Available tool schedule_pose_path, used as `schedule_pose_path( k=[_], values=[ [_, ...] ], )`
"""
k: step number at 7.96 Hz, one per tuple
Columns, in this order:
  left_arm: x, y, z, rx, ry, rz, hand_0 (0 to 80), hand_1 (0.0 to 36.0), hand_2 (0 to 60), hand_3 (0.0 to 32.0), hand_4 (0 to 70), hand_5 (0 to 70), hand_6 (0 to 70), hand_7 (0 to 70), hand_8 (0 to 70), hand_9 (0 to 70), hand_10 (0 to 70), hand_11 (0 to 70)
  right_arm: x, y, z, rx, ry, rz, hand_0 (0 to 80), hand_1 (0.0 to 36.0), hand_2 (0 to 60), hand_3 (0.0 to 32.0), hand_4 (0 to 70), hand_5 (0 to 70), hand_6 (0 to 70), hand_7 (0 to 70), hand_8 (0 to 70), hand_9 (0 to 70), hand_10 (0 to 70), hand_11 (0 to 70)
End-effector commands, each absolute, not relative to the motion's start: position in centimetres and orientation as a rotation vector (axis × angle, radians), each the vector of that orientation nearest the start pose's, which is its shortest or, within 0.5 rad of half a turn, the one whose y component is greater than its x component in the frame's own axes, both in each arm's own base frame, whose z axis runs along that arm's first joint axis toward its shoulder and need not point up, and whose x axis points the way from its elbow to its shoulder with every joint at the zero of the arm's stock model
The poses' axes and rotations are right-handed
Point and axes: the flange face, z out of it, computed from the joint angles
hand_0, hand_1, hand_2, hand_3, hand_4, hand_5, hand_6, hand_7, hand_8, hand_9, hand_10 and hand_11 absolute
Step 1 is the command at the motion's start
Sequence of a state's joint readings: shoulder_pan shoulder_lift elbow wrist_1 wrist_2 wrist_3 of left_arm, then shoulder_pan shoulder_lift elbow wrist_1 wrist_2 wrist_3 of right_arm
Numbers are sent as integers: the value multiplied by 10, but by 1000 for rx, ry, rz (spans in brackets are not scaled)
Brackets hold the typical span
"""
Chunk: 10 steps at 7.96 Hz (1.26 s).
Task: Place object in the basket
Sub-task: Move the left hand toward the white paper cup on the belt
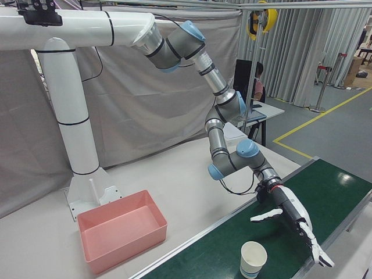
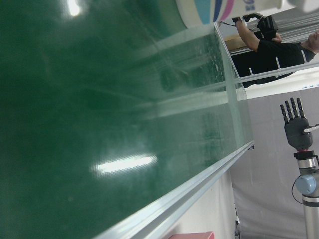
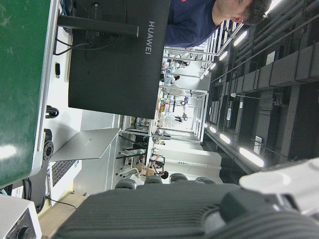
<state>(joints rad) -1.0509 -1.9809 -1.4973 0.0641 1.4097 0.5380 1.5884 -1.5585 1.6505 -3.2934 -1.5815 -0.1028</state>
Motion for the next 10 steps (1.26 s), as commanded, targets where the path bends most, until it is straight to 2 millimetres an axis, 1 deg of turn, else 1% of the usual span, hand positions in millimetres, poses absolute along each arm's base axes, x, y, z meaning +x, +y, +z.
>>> schedule_pose_path(
  k=[1, 3, 4, 5, 6, 9, 10],
  values=[
    [206, -646, 493, 150, 2156, -1494, 547, 118, 0, 18, 6, 184, 0, 0, 0, 0, 14, 40, 141, -487, 657, -121, 2199, -2336, 0, 0, 0, 0, 0, 0, 0, 0, 0, 0, 0, 0],
    [205, -646, 492, 146, 2158, -1496, 546, 116, 0, 6, 20, 187, 0, 0, 0, 0, 19, 47, 140, -487, 657, -119, 2200, -2336, 0, 0, 0, 0, 0, 0, 0, 0, 0, 0, 0, 0],
    [204, -647, 491, 128, 2172, -1499, 543, 115, 0, 14, 11, 187, 0, 0, 0, 0, 22, 52, 141, -487, 657, -121, 2199, -2336, 0, 0, 0, 0, 0, 0, 0, 0, 0, 0, 0, 0],
    [205, -647, 490, 103, 2183, -1507, 545, 117, 0, 14, 16, 190, 0, 0, 0, 0, 23, 53, 141, -487, 657, -121, 2199, -2336, 0, 0, 0, 0, 0, 0, 0, 0, 0, 0, 0, 0],
    [206, -648, 487, 102, 2186, -1504, 552, 119, 0, 8, 19, 194, 0, 0, 0, 0, 21, 50, 141, -487, 657, -121, 2199, -2336, 0, 0, 0, 0, 0, 0, 0, 0, 0, 0, 0, 0],
    [204, -648, 490, 138, 2161, -1496, 559, 127, 0, 4, 27, 193, 0, 0, 0, 0, 19, 48, 141, -487, 657, -121, 2199, -2336, 0, 0, 0, 0, 0, 0, 0, 0, 0, 0, 0, 0],
    [206, -647, 490, 139, 2159, -1493, 554, 124, 0, 4, 26, 196, 0, 0, 0, 0, 19, 48, 140, -487, 657, -119, 2200, -2336, 0, 0, 0, 0, 0, 0, 0, 0, 0, 0, 0, 0]
  ],
)
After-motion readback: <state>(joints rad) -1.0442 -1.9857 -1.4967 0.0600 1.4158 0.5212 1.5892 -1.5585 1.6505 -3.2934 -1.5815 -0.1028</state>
